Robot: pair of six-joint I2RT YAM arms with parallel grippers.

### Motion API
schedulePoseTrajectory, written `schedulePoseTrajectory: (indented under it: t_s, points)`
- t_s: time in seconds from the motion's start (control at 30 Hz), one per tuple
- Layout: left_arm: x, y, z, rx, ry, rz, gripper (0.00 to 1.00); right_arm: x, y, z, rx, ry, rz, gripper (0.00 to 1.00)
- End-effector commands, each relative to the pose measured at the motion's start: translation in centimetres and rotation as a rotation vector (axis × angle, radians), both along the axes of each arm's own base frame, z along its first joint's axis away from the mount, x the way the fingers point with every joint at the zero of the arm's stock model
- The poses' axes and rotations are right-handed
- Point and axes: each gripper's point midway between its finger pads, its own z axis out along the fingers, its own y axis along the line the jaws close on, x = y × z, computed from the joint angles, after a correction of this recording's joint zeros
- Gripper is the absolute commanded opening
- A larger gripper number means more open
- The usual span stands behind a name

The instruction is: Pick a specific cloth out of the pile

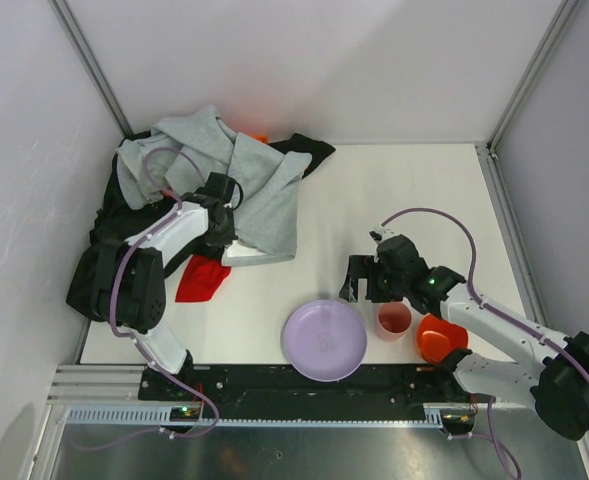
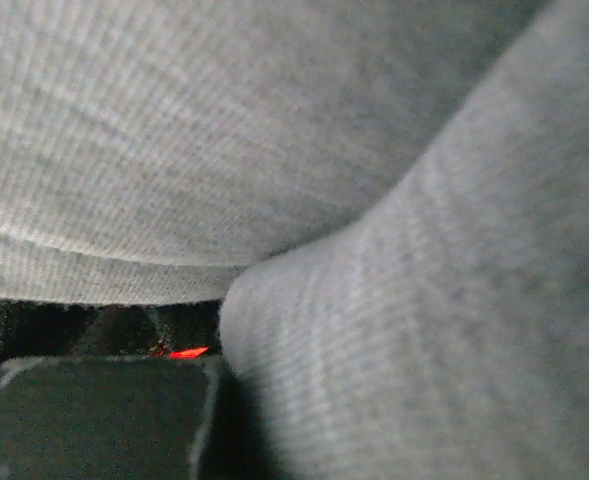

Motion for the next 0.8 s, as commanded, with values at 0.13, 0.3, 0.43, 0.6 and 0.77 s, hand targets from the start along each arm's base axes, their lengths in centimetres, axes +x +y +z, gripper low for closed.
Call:
schedulePoseTrajectory:
  t_s: [0.13, 0.3, 0.43, 0.6, 0.77]
  points:
    - [3.6, -1.5, 5.6, -0.055, -0.169, -0.063, 0.01, 0.5, 0.3, -0.1, 0.002, -0.015, -0.008, 0.99]
    - [5.3, -2.2, 9.4, -0.080, -0.254, -0.088, 0.01, 0.6, 0.3, -0.3, -0.002, -0.012, -0.008, 0.99]
    - [7.5, -2.5, 13.4, -0.081, -0.353, -0.095, 0.01, 0.7, 0.3, -0.5, -0.008, -0.009, -0.008, 0.99]
    - [10.6, -2.1, 19.1, -0.049, -0.498, -0.074, 0.01, 0.7, 0.4, -0.8, -0.016, -0.004, -0.005, 0.99]
    - [13.7, -1.4, 23.9, -0.002, -0.623, -0.020, 0.01, 0.8, 0.3, -1.3, -0.031, 0.001, -0.004, 0.99]
